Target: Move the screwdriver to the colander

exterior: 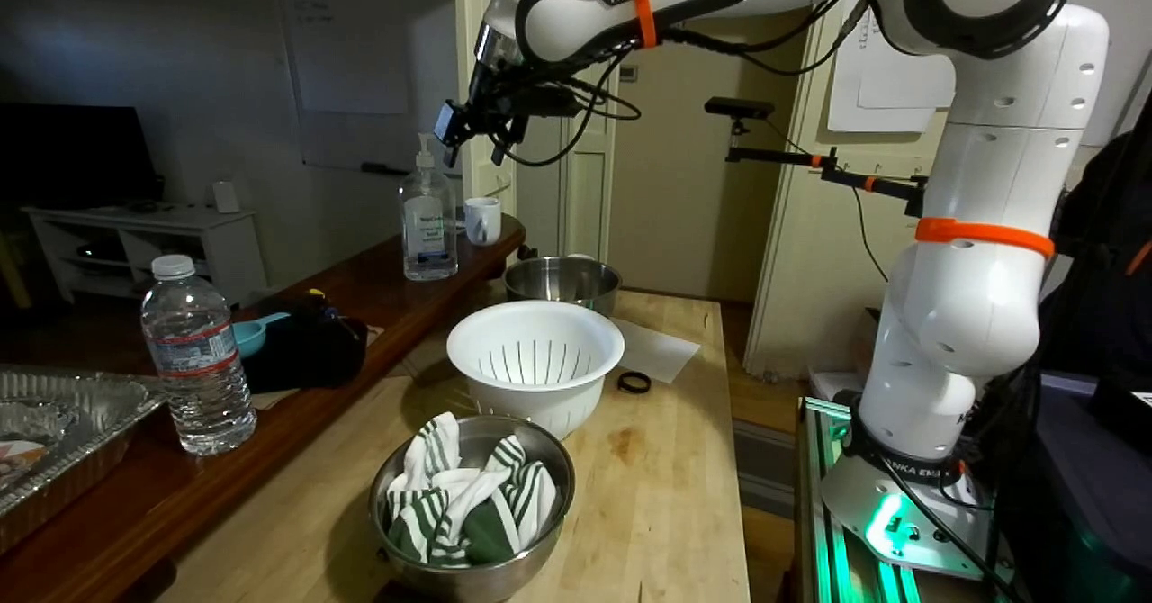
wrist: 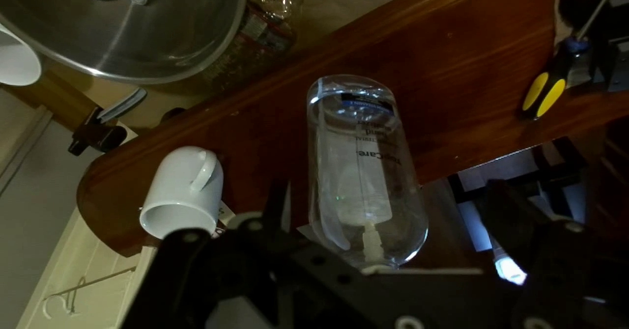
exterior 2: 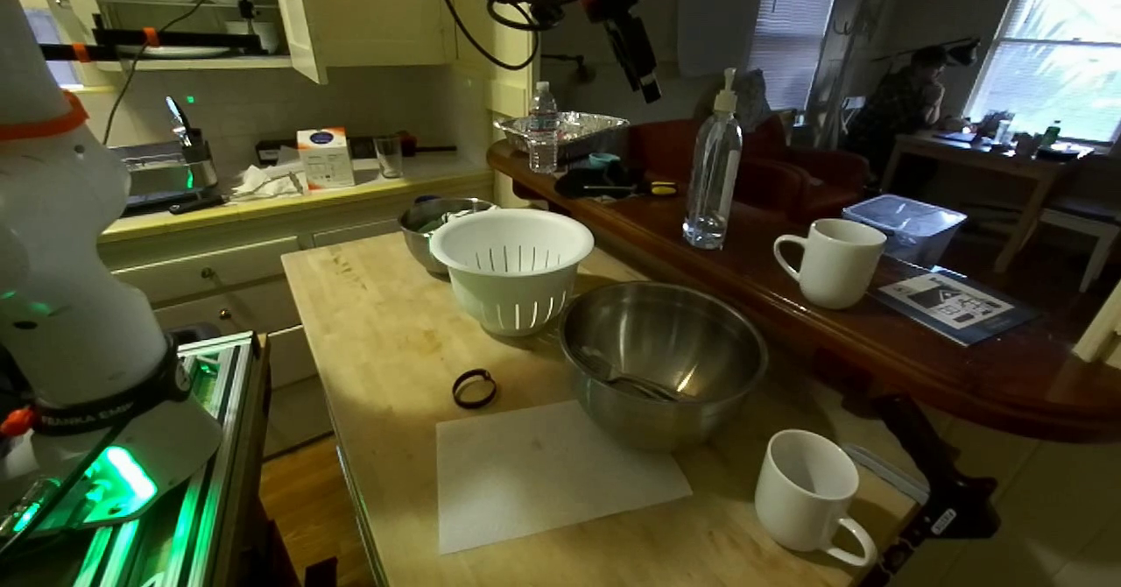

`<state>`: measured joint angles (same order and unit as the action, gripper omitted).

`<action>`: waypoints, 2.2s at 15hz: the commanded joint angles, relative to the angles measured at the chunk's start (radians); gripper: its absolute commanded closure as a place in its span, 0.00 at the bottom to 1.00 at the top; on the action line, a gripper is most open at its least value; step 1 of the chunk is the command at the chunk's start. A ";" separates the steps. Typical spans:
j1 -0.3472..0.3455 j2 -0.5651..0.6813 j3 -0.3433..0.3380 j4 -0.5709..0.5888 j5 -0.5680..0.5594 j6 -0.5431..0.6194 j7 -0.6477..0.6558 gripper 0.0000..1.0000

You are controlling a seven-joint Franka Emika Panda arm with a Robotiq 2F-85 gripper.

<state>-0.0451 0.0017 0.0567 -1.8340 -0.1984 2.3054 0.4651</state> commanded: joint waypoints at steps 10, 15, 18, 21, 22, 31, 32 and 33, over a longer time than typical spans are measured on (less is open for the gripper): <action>0.139 0.451 -0.019 0.408 -0.125 -0.013 0.509 0.00; 0.181 0.690 -0.060 0.674 -0.038 -0.011 0.350 0.00; 0.197 0.661 -0.083 0.625 -0.033 0.002 0.335 0.00; 0.200 0.695 -0.085 0.687 -0.014 -0.003 0.282 0.00; 0.206 0.714 -0.088 0.710 -0.010 -0.009 0.299 0.00; 0.269 0.883 -0.112 0.944 0.079 -0.096 0.427 0.00; 0.272 0.895 -0.112 0.964 0.084 -0.123 0.430 0.00; 0.274 0.906 -0.110 0.984 0.089 -0.152 0.430 0.00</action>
<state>0.2138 0.8391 -0.0405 -0.9690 -0.1446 2.2463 0.8820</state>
